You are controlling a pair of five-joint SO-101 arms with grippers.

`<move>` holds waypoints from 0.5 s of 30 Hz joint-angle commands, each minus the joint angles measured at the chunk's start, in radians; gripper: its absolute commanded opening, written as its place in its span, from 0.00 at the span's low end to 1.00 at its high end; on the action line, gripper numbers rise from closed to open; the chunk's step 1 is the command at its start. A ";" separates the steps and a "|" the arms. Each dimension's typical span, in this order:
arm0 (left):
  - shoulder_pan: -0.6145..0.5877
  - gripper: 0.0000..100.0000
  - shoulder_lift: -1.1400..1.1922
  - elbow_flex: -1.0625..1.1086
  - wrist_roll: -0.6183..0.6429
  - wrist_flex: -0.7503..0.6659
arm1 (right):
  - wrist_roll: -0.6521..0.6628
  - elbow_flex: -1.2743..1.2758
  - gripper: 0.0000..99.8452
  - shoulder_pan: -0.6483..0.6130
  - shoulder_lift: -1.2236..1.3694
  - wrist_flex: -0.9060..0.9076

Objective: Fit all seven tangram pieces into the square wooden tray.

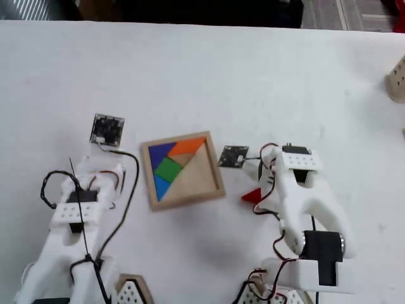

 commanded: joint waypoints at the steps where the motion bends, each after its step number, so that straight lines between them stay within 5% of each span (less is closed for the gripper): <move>1: -0.012 0.02 -0.025 -0.032 -0.005 0.003 | -0.009 -0.040 0.35 -0.008 -0.005 -0.016; 9: -0.012 0.02 -0.025 -0.032 -0.005 0.002 | -0.015 -0.040 0.12 0.039 -0.004 -0.016; 15: -0.012 0.02 -0.025 -0.032 -0.005 0.002 | -0.052 -0.041 0.05 0.038 -0.007 -0.018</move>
